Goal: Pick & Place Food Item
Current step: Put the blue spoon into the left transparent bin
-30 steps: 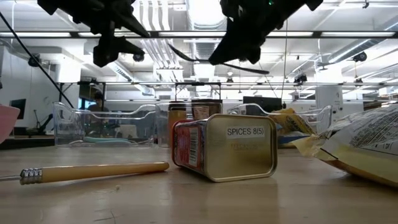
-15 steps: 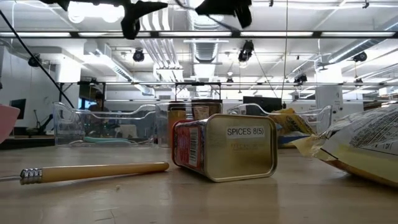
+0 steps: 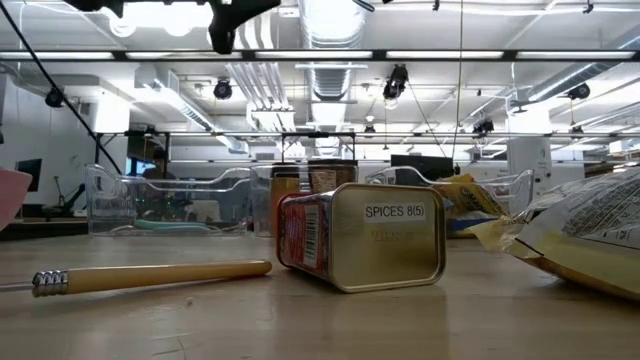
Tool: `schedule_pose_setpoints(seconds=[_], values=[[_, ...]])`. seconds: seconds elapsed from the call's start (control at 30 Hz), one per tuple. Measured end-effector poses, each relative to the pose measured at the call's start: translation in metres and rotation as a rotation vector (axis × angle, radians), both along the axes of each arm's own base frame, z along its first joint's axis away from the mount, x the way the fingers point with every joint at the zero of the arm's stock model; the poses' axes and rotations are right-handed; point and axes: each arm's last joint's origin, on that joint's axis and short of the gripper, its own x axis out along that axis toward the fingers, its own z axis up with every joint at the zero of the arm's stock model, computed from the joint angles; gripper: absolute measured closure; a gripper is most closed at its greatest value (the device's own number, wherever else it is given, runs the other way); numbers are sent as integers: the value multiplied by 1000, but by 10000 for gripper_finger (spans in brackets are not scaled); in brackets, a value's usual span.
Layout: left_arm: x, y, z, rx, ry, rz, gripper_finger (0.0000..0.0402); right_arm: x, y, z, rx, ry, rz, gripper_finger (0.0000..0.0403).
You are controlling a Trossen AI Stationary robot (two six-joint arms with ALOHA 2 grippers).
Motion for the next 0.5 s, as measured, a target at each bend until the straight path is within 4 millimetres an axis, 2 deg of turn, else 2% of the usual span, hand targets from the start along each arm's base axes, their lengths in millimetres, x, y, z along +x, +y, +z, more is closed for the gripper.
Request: schedule_pose_setpoints(seconds=[0.2,0.5], values=[[13,3,-5,-63,-38,83,62,0,0,-1,16,-4,-7,388],[32,7,-3,-85,-76,171,55,0,0,-1,17,-6,-27,388]])
